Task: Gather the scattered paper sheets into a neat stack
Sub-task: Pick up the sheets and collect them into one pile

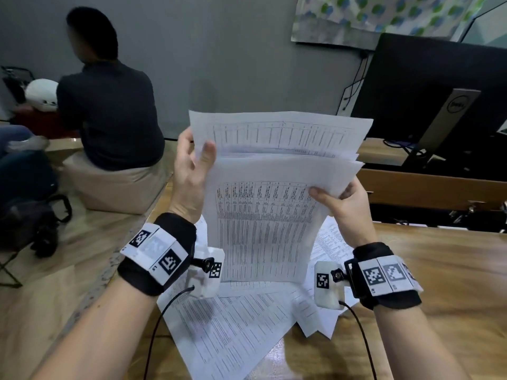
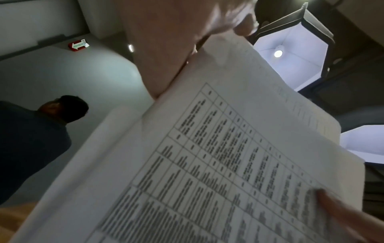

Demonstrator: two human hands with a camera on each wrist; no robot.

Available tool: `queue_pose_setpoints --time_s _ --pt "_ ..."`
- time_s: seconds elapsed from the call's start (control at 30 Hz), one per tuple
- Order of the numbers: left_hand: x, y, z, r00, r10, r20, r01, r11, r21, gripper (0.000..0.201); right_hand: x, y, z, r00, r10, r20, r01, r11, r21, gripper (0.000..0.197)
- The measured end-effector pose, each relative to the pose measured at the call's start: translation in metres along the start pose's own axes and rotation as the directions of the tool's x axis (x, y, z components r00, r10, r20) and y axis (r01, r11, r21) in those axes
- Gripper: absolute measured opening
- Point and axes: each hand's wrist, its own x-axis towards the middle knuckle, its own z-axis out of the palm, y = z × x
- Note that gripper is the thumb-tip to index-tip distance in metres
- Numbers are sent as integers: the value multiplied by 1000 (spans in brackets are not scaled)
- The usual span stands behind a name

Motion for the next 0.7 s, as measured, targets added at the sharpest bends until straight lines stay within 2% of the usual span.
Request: queue_pose_setpoints --time_s 0.03,0.07,0.13,0.2,0.27,0.33,0.37,0.47,0.53,0.57,0.63,0.7 --pt "-4 -1 1 999 -24 33 23 1000 11 93 -1 3 1 1000 8 -10 -8 1000 -3 69" --pt "-7 -3 2 997 -43 70 41 999 24 101 -2 7 3 1000 16 -20 -16 1000 1 59" --pt "-13 -9 0 992 -62 108 58 998 38 102 -4 11 7 999 4 -43 -4 1000 11 35" --pt "-18 -14 -3 993 -98 72 92 993 77 100 -5 7 11 995 -47 -83 50 999 23 23" --pt "-20 -17 -5 989 -146 18 141 977 160 86 -4 -3 14 987 -102 -124 106 994 31 26" --pt "-17 -15 0 985 -162 -60 171 955 241 52 -3 -16 19 975 -167 -149 172 985 16 28" --pt "-14 -13 4 986 -139 -95 159 951 263 41 -1 -22 21 967 -201 -159 205 979 6 28" --pt "-8 -8 12 986 5 -165 51 942 333 32 -1 -26 28 947 -258 -191 262 965 -4 27" --pt "-10 -11 9 979 52 -196 27 924 381 32 -5 -19 31 954 -238 -181 238 971 -21 27" --pt "-13 -15 6 981 25 -191 54 915 400 34 -8 -12 32 962 -214 -170 211 977 -36 27" --pt "-25 -29 -5 982 -107 -153 159 908 387 39 -14 6 28 977 -146 -154 139 989 -50 25" --pt "-37 -41 -14 966 -229 -122 258 899 353 33 -17 19 23 989 -79 -129 75 997 -34 24"
